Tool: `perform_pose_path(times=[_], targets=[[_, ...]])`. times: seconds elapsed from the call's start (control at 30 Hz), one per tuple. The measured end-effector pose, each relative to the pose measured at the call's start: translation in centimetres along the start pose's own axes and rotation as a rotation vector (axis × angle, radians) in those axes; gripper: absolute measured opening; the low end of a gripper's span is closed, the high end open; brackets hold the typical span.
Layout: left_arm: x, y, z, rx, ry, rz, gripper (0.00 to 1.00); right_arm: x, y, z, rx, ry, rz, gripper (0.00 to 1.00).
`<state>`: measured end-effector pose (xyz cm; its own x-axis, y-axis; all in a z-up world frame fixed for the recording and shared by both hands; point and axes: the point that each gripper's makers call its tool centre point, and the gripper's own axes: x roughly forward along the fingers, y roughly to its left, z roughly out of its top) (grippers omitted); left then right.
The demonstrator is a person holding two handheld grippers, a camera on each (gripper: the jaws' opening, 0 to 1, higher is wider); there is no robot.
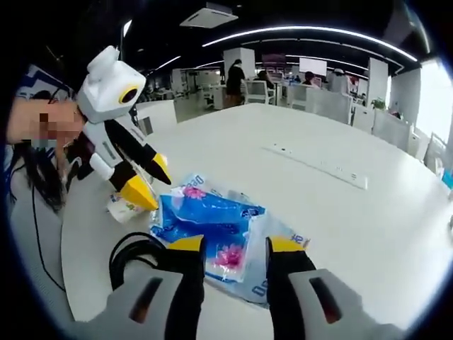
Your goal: Arrange the tabletop items into an orderly group along one side of the table until the central work area is clear of visible clutter.
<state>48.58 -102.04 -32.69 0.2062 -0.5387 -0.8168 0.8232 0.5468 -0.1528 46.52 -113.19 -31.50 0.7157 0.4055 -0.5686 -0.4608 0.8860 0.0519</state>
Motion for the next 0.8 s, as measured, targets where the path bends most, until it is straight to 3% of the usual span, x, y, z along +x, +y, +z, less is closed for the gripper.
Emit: perform_pose_path(times=[0.13,0.6,0.8], targets=[[0.3,-0.3,-0.3,-0.004,0.040,-0.012,0.30,0.2,-0.2,-0.1,0.006,-0.002,-0.003,0.31],[1.1,-0.1,-1.0,-0.017,0.085,-0.007,0.26,0.8,-0.4,-1.4,0.009,0.041,-0.008,0.27],[1.3,0.0,-1.0,-0.024,0.092,-0.001,0.22,1.1,-0.5,-1.1,0.020,0.028,-0.019,0.16]])
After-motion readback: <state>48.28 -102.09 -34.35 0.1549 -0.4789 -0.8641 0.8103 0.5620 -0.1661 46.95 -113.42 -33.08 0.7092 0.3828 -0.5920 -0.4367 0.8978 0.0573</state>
